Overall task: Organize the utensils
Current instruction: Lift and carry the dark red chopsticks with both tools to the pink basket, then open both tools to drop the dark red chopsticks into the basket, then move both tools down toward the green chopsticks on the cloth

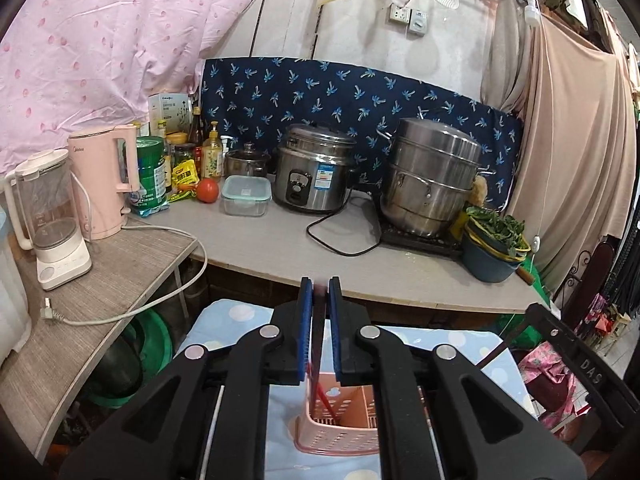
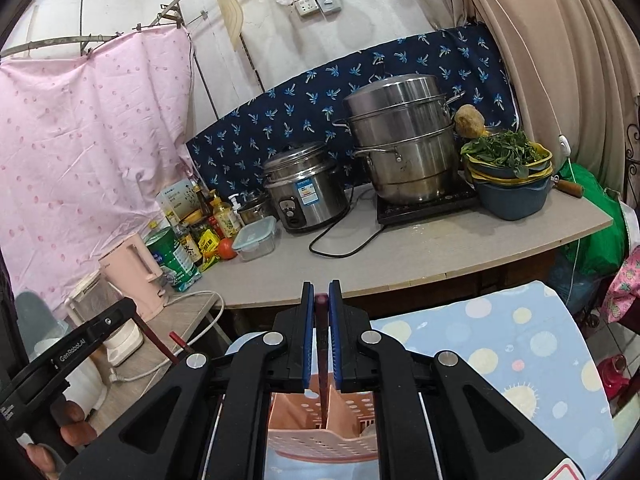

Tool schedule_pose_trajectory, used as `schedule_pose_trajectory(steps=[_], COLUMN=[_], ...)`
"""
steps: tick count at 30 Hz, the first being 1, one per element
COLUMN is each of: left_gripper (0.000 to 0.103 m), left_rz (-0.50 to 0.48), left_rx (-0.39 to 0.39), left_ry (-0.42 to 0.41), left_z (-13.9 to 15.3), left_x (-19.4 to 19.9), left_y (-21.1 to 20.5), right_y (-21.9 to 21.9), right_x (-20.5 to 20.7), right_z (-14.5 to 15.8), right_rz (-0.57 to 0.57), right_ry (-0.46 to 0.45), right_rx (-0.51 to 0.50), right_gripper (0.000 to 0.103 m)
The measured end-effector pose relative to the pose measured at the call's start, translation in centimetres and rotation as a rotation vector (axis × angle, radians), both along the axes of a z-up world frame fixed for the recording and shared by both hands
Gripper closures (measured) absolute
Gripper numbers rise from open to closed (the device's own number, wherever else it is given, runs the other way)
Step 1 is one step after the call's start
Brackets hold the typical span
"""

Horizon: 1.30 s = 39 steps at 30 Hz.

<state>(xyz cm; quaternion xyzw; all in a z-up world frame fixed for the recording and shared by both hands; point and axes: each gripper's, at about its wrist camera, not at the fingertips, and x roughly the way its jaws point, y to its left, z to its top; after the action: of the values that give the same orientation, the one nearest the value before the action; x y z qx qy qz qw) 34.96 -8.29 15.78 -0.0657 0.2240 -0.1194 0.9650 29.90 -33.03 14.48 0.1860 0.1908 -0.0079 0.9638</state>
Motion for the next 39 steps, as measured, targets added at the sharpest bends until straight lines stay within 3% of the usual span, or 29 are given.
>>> schedule_pose_trajectory(steps=[1, 3, 4, 6, 10, 14, 21, 28, 39], left_gripper=[0.089, 0.069, 0.066, 0.064, 0.063, 0.053, 0.051, 0.051, 0.05], left_rz=[0.001, 0.005, 0.01, 0.012, 0.011, -0.004, -0.017, -0.057, -0.089], left_rx=[0.004, -0.001, -0.004, -0.008, 0.004, 0.006, 0.014, 0.071, 0.171], left_ry=[0.002, 0.006, 0.005, 0.002, -0.009, -0.026, -0.001, 0.048, 0.228], left_z=[-0.1, -0.1, 0.0, 0.2, 0.7, 1.1, 0.8, -1.0, -9.2], left_x=[0.0, -0.1, -0.2, -0.6, -1.8, -3.9, -8.1, -13.4, -21.1], left_y=[0.0, 0.2, 0.3, 0.5, 0.7, 1.0, 1.9, 2.4, 2.8], right_y=[0.0, -0.1, -0.1, -0.1, -0.1, 0.0, 0.7, 2.2, 4.6], right_x=[-0.1, -0.5, -0.7, -1.4, -2.7, -4.5, -9.5, -15.5, -24.4], right_z=[0.1, 0.2, 0.3, 0.5, 1.0, 1.3, 0.8, -1.7, -10.7], right_rz=[-0.001, 0.0, 0.0, -0.006, 0.002, 0.014, 0.041, 0.083, 0.121], right_ry=[-0.001, -0.004, -0.006, -0.019, -0.027, -0.019, 0.01, 0.107, 0.328], right_rx=[-0.003, -0.001, 0.0, -0.006, -0.015, -0.009, 0.004, -0.022, -0.014], right_gripper=[0.091, 0.089, 0.088, 0.079, 0.077, 0.077, 0.077, 0.077, 0.077])
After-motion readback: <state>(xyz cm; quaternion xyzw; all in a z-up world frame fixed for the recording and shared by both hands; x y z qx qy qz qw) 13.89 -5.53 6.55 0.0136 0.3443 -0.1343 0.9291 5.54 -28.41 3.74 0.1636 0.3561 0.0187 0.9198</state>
